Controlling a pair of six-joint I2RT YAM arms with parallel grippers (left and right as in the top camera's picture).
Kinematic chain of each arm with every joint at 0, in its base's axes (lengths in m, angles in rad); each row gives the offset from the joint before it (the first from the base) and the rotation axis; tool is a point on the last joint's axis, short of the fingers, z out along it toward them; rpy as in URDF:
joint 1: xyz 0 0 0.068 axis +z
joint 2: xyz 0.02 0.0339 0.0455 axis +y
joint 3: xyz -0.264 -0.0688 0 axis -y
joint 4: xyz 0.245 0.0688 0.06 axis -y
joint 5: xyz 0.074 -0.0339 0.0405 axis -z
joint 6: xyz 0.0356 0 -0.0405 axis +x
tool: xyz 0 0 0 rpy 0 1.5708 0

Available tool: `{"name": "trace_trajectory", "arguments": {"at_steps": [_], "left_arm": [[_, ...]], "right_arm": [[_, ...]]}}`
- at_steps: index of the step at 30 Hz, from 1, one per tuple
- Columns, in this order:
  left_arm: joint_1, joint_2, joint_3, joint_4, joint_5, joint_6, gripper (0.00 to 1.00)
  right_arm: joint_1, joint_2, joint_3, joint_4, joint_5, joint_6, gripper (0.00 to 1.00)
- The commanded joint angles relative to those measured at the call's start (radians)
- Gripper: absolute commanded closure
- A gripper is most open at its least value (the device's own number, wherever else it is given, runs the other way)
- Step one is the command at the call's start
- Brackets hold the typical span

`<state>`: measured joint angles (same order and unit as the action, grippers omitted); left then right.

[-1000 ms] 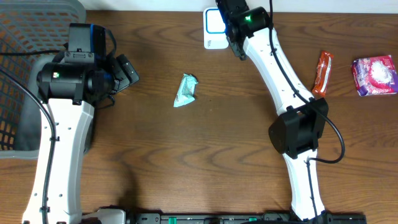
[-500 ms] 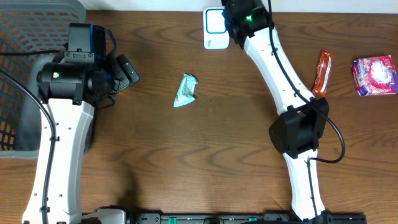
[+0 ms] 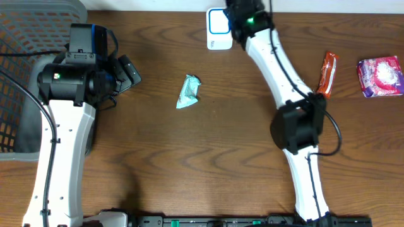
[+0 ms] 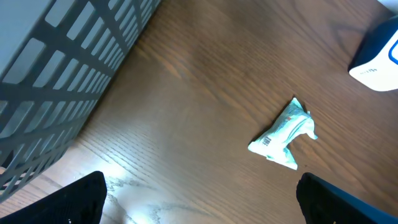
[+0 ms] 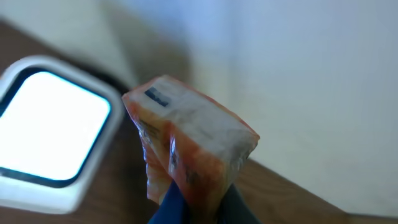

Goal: Scan the item barcode
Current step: 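Raise the orange packet up to the scanner window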

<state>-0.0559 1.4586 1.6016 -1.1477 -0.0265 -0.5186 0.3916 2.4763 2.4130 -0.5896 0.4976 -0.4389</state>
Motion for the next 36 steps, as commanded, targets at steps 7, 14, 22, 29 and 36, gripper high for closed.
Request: {"name": "trace_trajectory", "arguments": {"at_steps": [7, 14, 22, 29, 36], "left_arm": [[0.002, -0.002, 0.004, -0.003, -0.009, 0.013, 0.02], [0.002, -0.002, 0.004, -0.003, -0.008, 0.013, 0.02], [0.002, -0.002, 0.004, -0.003, -0.009, 0.013, 0.02], [0.002, -0.002, 0.004, -0.003, -0.009, 0.013, 0.02], [0.002, -0.002, 0.004, -0.003, -0.009, 0.013, 0.02]], "right_arm": [[0.045, 0.040, 0.005, 0.045, -0.089, 0.068, 0.99], [0.047, 0.039, 0.005, 0.040, -0.023, 0.066, 0.99], [0.051, 0.039, 0.005, 0.028, -0.010, 0.065, 0.99], [0.065, 0.039, 0.009, 0.033, -0.009, 0.065, 0.99], [0.065, 0.021, 0.009, 0.063, 0.145, 0.064, 0.99]]}}
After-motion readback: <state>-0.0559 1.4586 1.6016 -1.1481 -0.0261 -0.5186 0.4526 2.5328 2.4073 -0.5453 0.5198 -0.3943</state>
